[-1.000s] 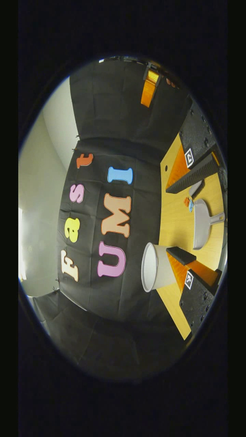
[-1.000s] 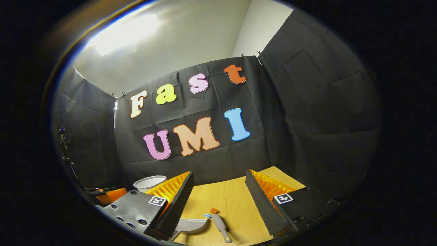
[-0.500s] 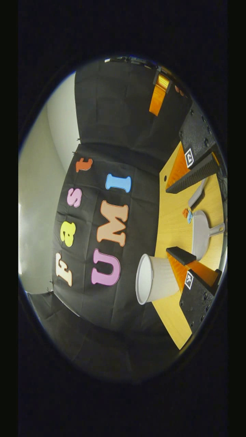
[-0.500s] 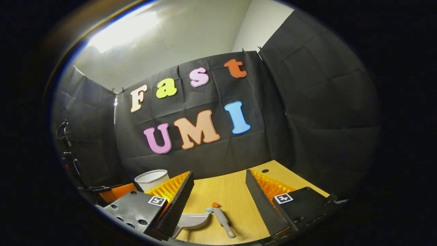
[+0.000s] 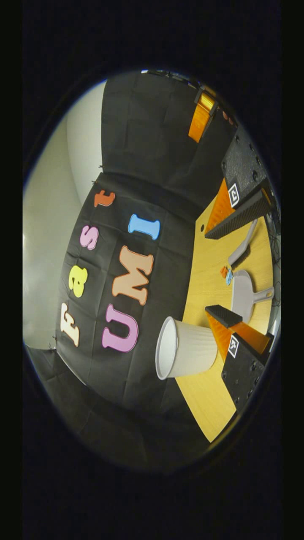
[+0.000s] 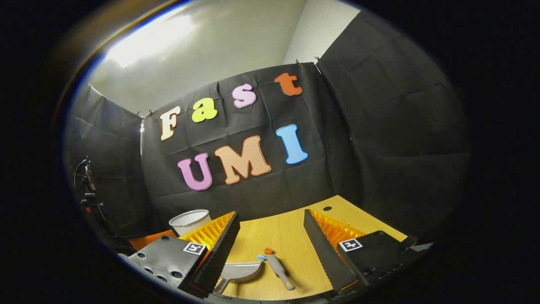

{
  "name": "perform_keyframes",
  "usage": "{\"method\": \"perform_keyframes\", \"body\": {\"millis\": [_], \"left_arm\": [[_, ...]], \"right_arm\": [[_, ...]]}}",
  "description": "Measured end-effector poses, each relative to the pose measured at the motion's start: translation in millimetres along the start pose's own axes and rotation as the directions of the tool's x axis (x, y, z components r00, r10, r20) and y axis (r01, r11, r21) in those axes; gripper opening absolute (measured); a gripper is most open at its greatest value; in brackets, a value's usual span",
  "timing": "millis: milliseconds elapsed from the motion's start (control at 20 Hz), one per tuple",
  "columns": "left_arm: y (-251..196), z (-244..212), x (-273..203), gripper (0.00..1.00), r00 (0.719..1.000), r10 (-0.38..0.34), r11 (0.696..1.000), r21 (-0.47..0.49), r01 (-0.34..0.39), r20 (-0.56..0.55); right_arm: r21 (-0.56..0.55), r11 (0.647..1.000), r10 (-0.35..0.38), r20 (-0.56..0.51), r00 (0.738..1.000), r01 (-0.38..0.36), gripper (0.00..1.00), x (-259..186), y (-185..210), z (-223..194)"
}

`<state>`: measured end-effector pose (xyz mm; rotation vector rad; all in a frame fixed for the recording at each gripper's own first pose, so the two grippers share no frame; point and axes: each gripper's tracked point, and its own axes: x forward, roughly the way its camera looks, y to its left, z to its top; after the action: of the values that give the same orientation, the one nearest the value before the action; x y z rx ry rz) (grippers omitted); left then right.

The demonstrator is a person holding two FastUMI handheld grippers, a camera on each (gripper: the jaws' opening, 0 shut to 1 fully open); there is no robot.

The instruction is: Pick up the small broom and dustpan from the desktop, sweep the trash into the dustpan with the broom, and then empty the trash into the garbage bin.

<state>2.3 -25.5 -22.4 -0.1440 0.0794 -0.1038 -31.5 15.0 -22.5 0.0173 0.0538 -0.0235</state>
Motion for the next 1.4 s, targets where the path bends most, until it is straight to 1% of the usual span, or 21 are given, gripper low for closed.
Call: {"method": "perform_keyframes", "body": {"millis": [200,250,300,450,500,550,600,750,800,900,950,1000,1100,1250,1300,1400], "left_arm": [[3,3,-6,0.93,1.0,0.011,0.999,0.041,-0.012,0.007],[3,3,-8,0.95,1.0,0.009,0.999,0.046,-0.01,0.009],[3,5,-9,0.93,1.0,0.007,0.999,0.049,-0.008,0.011],[7,5,-12,0.93,1.0,0.007,0.999,0.053,-0.007,0.01],[9,4,-14,0.91,1.0,0.008,0.999,0.053,-0.008,0.009],[11,4,-14,0.93,1.0,0.009,0.999,0.051,-0.009,0.008],[13,5,-15,0.93,1.0,0.008,0.999,0.047,-0.009,0.007],[17,2,-13,0.93,1.0,-0.002,0.999,0.037,0.002,-0.003],[16,1,-11,0.92,1.0,-0.016,0.999,0.032,0.016,-0.009],[19,-8,-7,0.93,0.999,-0.04,0.999,0.022,0.041,-0.03],[24,-14,-5,0.91,0.998,-0.043,0.999,0.017,0.044,-0.046],[28,-20,-4,0.93,0.997,-0.042,0.999,0.009,0.042,-0.06],[36,-33,-2,0.93,0.995,-0.03,1.0,-0.009,0.03,-0.099],[42,-55,3,0.94,0.988,-0.006,1.0,-0.021,0.002,-0.155],[43,-62,6,0.94,0.985,0.005,1.0,-0.016,-0.008,-0.174],[46,-85,13,0.94,0.973,0.032,0.999,0.007,-0.031,-0.228]], "right_arm": [[-0.003,1.0,0.007,0.005,1.0,-0.007,0.98,-4,5,2],[0.0,1.0,0.01,0.005,1.0,-0.01,0.98,-3,7,0],[0.003,1.0,0.015,0.004,1.0,-0.015,0.98,-4,10,0],[-0.002,1.0,0.019,-0.001,1.0,-0.019,0.98,-5,15,-5],[-0.004,1.0,0.019,-0.006,1.0,-0.019,0.98,-5,17,-7],[-0.004,1.0,0.02,-0.01,1.0,-0.02,0.98,-5,19,-9],[-0.003,1.0,0.02,-0.012,1.0,-0.02,0.98,-5,20,-10],[0.001,1.0,0.005,-0.016,1.0,-0.005,0.98,-6,22,-11],[0.0,1.0,-0.005,-0.016,1.0,0.005,0.98,-5,22,-11],[-0.015,0.999,-0.032,-0.009,0.999,0.032,0.98,-3,20,-12],[-0.024,0.999,-0.042,-0.015,0.999,0.042,0.98,-3,19,-18],[-0.037,0.998,-0.042,-0.033,0.999,0.041,0.98,-2,21,-25],[-0.079,0.995,-0.063,-0.082,0.995,0.056,0.98,3,14,-40],[-0.089,0.996,-0.04,-0.124,0.991,0.029,0.98,21,15,-49],[-0.092,0.995,-0.038,-0.16,0.986,0.024,0.98,30,12,-59],[-0.099,0.995,-0.021,-0.277,0.961,-0.007,0.98,48,6,-90]]}}
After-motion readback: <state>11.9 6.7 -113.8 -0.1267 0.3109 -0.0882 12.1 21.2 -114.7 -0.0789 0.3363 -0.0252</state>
